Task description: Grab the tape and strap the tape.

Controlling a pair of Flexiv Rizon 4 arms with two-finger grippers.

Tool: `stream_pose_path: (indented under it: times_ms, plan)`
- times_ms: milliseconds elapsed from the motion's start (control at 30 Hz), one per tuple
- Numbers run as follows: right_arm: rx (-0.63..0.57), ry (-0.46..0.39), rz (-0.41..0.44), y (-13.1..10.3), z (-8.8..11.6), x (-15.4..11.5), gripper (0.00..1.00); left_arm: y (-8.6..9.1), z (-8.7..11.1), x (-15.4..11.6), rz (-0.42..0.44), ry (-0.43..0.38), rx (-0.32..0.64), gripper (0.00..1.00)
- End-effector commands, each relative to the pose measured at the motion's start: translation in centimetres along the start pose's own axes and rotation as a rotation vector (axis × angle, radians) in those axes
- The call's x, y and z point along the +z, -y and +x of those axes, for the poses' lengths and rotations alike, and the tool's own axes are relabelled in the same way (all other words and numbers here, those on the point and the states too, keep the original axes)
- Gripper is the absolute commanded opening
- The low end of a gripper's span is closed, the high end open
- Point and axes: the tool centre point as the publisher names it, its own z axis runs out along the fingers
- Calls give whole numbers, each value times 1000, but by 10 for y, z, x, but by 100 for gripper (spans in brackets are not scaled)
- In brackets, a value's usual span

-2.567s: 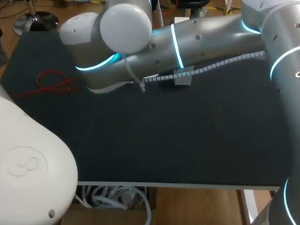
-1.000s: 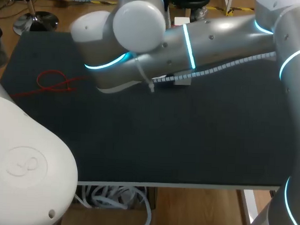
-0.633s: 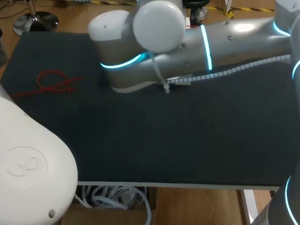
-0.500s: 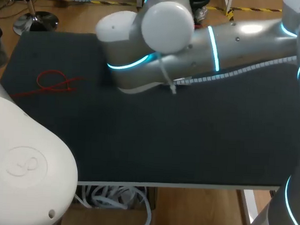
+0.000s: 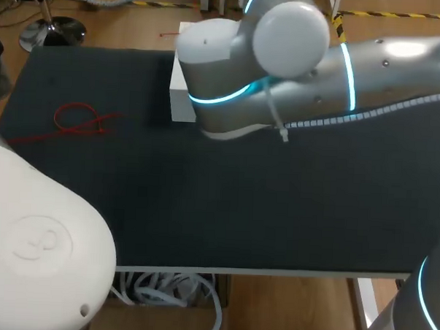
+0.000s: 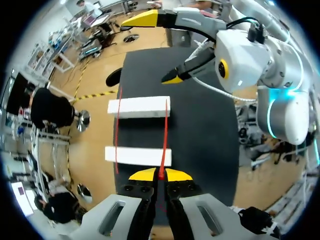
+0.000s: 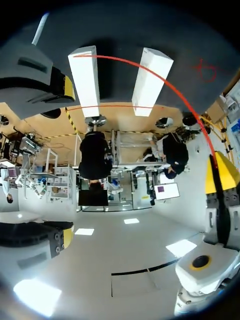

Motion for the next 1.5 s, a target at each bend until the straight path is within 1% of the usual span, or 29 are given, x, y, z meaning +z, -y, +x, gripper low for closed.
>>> stream_pose_path:
  times_ms: [33, 167, 300, 333, 367, 433, 500, 533, 600, 633, 700, 733, 833, 900, 967, 1033, 1100, 1200, 1233, 1267, 1500]
  plan:
    - [-7, -11, -57, -8, -5, 1, 100, -50, 32, -17, 1, 125, -152, 0]
    - [-7, -17, -89, -24, -6, 4, 100, -93, 38, -36, -100, 136, -237, 0]
    - [-8, -10, -96, -34, -8, 7, 100, -134, 35, -53, -177, 128, -309, 0]
    - [-5, -10, -92, -36, -9, 8, 100, -143, 33, -58, -181, 140, -315, 0]
    - [-4, -9, -89, -38, -9, 8, 100, -149, 32, -62, -193, 152, -320, 0]
    - [1, -7, -78, -41, -9, 7, 100, -163, 27, -74, -187, 179, -343, 0]
    - [4, -11, -68, -44, -9, 7, 100, -174, 24, -83, -203, 189, -356, 0]
    - [6, -13, -63, -45, -8, 7, 100, -179, 23, -87, -191, 200, -366, 0]
    - [8, -14, -54, -48, -7, 7, 100, -190, 21, -91, -197, 191, -378, 0]
    - [9, -15, -51, -50, -7, 7, 100, -193, 20, -91, -179, 196, -385, 0]
    - [12, -11, -41, -53, -7, 7, 100, -195, 18, -86, -170, 153, -381, 0]
    - [13, -10, -37, -54, -7, 7, 100, -195, 17, -82, -156, 152, -376, 0]
    - [17, -12, -24, -57, -6, 7, 100, -189, 15, -64, -119, 101, -342, 0]
    - [16, -14, -18, -59, -5, 7, 100, -184, 15, -50, -77, 67, -329, 0]
    - [14, -16, -15, -62, -5, 7, 100, -179, 16, -36, -61, 24, -309, 0]
    - [11, -17, -12, -63, -5, 7, 100, -178, 17, -27, -48, -3, -296, 0]
    - [9, -18, -10, -64, -5, 7, 100, -178, 19, -19, -53, -29, -288, 0]
    - [6, -21, -5, -66, -4, 7, 100, -179, 21, -7, -95, -96, -264, 0]
    - [5, -21, -3, -66, -4, 7, 100, -179, 21, -7, -95, -96, -264, 48]
    - [6, -20, 1, -66, -4, 7, 100, -179, 21, -7, -95, -96, -264, 100]
    - [-1, -20, 5, -68, -5, 6, 100, -179, 21, -7, -95, -96, -264, 100]
